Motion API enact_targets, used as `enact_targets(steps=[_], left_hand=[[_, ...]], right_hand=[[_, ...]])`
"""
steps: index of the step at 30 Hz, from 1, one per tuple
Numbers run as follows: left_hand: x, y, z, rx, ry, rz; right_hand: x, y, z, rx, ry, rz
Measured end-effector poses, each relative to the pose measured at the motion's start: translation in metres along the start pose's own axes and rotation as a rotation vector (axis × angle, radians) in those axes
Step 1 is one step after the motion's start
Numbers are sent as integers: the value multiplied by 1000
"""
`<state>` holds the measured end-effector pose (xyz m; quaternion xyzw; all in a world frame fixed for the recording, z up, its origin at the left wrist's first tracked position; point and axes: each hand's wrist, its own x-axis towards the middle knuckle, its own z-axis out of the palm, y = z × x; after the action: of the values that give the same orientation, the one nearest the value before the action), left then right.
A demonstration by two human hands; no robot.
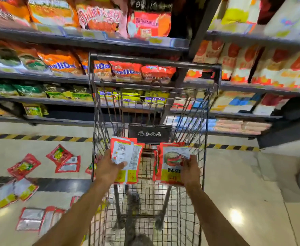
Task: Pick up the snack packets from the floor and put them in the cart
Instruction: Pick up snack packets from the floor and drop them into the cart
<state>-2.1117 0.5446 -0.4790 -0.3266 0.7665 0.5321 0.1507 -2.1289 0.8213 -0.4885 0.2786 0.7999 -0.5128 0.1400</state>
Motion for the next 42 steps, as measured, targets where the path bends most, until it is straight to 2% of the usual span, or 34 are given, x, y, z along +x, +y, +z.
enact_targets(steps=[3,7,11,16,19,21,28,32,35,42], left_hand=[[43,-14,23,24,33,-42],[91,-42,40,59,100,-112],[116,-61,47,128,116,-131],[119,-71,57,321,191,8],[110,-69,59,549,217,128],[101,-64,55,690,209,199],[47,-28,17,1009,127,412],[-1,4,-19,1057,135,443],[-41,26,-51,1037,160,455],[-133,32,-134,1012,283,449]], right_hand=[[51,18,23,-176,8,7],[90,42,47,-216,-9,37],[103,64,61,-364,60,-90],[114,80,68,-761,69,-267],[122,86,64,-965,42,-336],[121,85,61,-1016,21,-346],[68,35,34,-970,-14,-435],[23,-3,18,-1058,2,-484],[-11,-32,10,-1093,-50,-542],[-99,-106,17,-1133,-58,-857]])
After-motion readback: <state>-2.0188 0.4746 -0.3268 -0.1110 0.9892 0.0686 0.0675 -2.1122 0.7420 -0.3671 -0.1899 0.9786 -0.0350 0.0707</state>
